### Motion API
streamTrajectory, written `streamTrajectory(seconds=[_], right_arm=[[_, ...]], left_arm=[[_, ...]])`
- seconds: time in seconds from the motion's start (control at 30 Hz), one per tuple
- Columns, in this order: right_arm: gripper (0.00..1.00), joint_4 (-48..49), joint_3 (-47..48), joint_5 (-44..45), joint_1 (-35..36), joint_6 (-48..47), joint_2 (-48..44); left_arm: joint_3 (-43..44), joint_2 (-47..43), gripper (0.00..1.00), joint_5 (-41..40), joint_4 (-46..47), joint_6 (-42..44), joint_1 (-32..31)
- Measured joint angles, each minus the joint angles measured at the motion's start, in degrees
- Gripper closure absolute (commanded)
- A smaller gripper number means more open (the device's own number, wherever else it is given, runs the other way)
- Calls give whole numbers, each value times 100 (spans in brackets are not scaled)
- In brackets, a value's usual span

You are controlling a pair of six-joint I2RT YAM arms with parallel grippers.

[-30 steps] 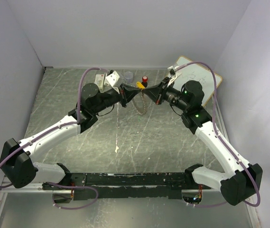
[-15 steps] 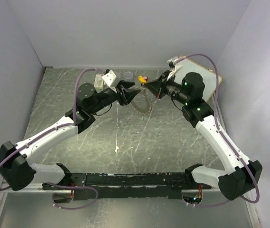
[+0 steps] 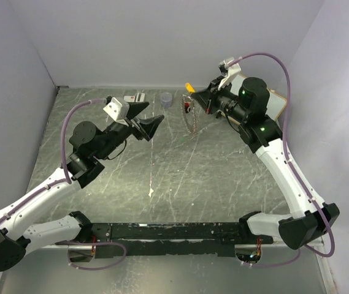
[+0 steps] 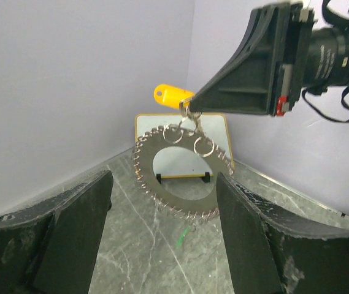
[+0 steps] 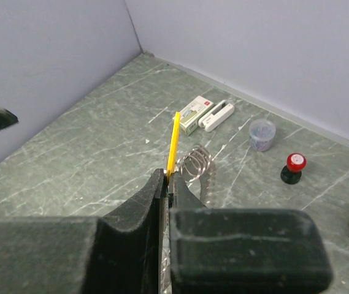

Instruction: Put the keys on the keyring

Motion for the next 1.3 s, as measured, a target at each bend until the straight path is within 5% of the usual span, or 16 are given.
streamTrajectory(seconds=[0.33,0.57,1.3], right_arm=[[100,-162,343,83,0,-232,61],[100,-153,343,83,0,-221,66],[100,426,120,142,0,409,68]], left_arm=[[-68,184,20,136,-101,-105,4],[-44,859,9,861,98,-275,9],[-20,1598,5,1423,848,-404,-247]])
